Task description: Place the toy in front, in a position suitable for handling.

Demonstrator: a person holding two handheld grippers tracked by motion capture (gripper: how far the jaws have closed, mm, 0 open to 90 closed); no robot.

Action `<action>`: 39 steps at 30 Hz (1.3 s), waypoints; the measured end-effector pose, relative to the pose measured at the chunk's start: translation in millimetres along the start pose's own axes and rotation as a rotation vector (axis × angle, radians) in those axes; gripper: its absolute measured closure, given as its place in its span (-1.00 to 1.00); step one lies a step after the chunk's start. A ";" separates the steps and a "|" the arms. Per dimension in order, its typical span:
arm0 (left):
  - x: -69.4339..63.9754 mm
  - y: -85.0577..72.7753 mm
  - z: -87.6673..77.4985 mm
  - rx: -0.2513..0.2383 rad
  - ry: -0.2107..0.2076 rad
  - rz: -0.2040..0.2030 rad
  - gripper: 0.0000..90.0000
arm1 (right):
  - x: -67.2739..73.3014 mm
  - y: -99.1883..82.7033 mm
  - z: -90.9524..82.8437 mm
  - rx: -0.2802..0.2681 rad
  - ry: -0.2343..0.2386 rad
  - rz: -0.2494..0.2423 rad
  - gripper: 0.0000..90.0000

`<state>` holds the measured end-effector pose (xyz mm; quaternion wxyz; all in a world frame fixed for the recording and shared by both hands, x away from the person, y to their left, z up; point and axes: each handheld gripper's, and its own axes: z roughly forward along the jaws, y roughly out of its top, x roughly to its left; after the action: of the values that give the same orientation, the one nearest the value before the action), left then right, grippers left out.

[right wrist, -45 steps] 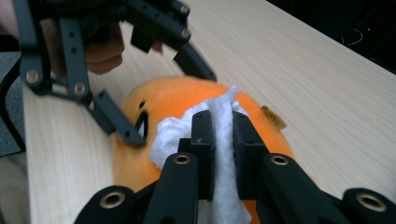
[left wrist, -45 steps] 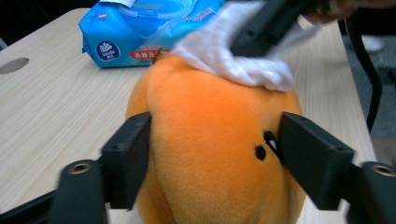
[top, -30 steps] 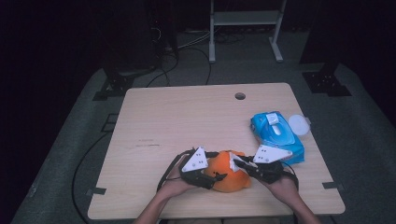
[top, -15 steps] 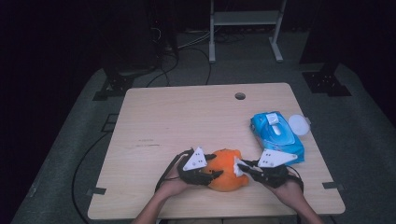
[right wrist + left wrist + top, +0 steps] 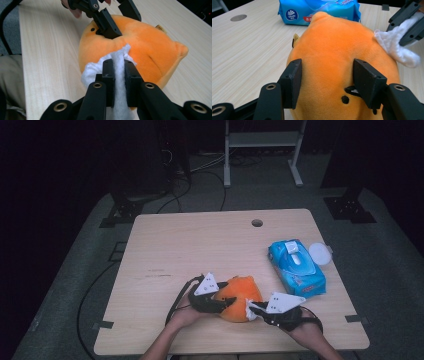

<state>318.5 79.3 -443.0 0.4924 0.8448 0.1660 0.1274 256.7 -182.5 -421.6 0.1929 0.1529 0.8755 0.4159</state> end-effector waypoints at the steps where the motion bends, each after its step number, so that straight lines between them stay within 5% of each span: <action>1: 0.7 -0.1 -0.5 0.003 0.003 0.000 -0.06 | -3.7 -0.3 -1.3 -0.008 0.001 0.024 0.79; 6: 0.7 0.5 0.8 -0.003 0.002 -0.012 -0.06 | -17.2 -12.4 -6.1 0.001 -0.025 0.088 0.79; 11: 0.2 1.4 2.8 0.002 -0.008 0.004 -0.06 | -10.2 -8.3 -4.3 0.008 -0.008 0.069 0.79; 15: -3.4 2.8 5.8 -0.002 -0.013 0.008 -0.06 | 3.6 5.3 7.2 0.009 0.007 -0.007 0.79; 18: -1.0 2.3 4.3 -0.012 -0.022 -0.013 -0.05 | -4.5 7.2 7.0 -0.014 -0.014 0.021 0.79; 23: 4.5 11.8 -10.2 -0.040 -0.067 -0.051 -0.54 | -15.4 -6.3 3.9 -0.011 -0.048 0.086 0.80; 25: 2.1 8.4 -7.7 -0.009 -0.090 -0.030 -0.47 | -22.3 -9.7 1.5 -0.027 -0.044 0.124 0.79; 28: -3.4 6.9 0.0 0.015 -0.063 0.009 -0.34 | -26.0 -7.4 2.8 -0.042 -0.059 0.162 0.79; 33: -6.5 5.6 2.7 0.034 -0.041 0.069 -0.21 | -7.2 18.5 16.5 -0.065 -0.053 0.100 0.79; 35: -6.2 3.9 2.8 0.038 -0.022 0.068 -0.17 | -7.0 23.4 19.2 -0.065 -0.062 0.086 0.79; 39: -4.6 3.0 3.6 0.039 -0.023 0.055 -0.15 | -27.5 12.9 13.3 -0.070 -0.132 0.136 0.79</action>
<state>316.1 73.2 -442.4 0.4741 0.8599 0.1397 0.1279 288.4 -177.5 -413.4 0.2268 0.2323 0.8334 0.4472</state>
